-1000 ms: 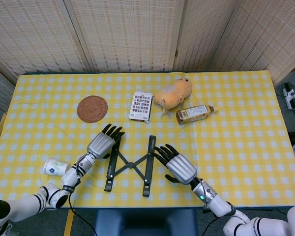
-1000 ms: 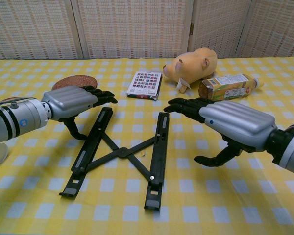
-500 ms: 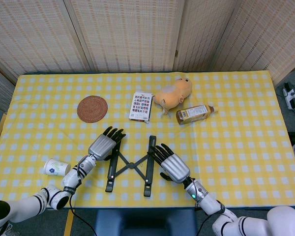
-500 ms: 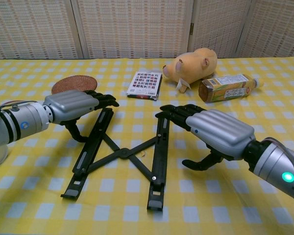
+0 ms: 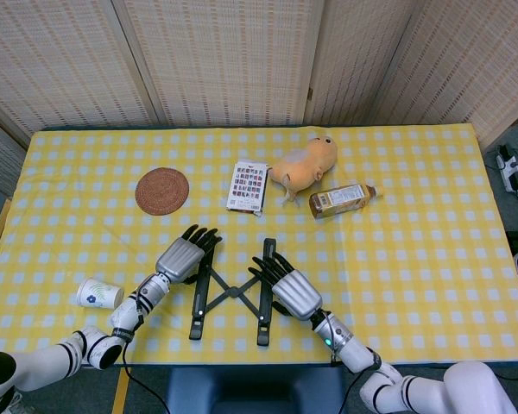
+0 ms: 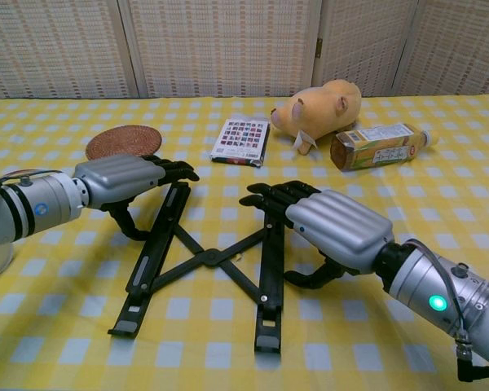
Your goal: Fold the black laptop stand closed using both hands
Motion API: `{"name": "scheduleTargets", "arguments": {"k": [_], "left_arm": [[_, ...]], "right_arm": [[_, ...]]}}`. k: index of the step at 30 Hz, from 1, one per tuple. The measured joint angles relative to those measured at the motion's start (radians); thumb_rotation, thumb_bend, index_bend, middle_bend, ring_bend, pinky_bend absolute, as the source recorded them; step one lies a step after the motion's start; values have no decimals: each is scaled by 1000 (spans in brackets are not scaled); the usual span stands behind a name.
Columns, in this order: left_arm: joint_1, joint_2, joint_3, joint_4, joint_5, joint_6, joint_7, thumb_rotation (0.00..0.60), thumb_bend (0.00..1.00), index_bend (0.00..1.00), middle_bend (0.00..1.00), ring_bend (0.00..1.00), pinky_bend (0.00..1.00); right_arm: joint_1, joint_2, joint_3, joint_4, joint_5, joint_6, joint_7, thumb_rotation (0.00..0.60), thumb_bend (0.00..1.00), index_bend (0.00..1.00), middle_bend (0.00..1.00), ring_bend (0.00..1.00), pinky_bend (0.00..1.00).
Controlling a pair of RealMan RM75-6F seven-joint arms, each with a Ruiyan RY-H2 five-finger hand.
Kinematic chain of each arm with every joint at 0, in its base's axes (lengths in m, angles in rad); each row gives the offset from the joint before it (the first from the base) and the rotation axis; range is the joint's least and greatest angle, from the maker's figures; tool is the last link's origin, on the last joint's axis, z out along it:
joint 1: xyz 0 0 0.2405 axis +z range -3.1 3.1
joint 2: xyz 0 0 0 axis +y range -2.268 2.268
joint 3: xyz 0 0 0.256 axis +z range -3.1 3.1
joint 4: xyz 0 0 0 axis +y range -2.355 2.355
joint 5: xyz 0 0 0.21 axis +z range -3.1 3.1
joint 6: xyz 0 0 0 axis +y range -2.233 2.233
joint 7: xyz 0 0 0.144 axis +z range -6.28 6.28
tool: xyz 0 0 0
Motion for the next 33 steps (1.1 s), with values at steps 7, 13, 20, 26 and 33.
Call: {"name": "scheduleTargets", "arguments": {"k": [7, 13, 20, 26, 33], "left_arm": [[2, 4, -1, -15, -11, -10, -19, 600, 219, 13, 0, 0, 0], [2, 10, 1, -32, -15, -17, -26, 600, 219, 12, 0, 0, 0], [3, 20, 0, -60, -25, -32, -50, 600, 219, 11, 0, 0, 0], [0, 28, -1, -78, -34, -48, -70, 600, 219, 10, 0, 0, 0], [-3, 36, -2, -96, -45, -69, -98, 600, 218, 8, 0, 0, 0]], "right_arm": [[3, -31, -3, 45, -14, 25, 14, 600, 335, 0, 0, 0, 0], [6, -69, -4, 101, -25, 48, 34, 600, 335, 0, 0, 0, 0], [6, -119, -10, 180, -45, 93, 72, 600, 335, 0, 0, 0, 0], [6, -164, -12, 256, -60, 138, 110, 600, 335, 0, 0, 0, 0], [6, -220, -16, 347, -79, 193, 153, 600, 335, 0, 0, 0, 0]]}}
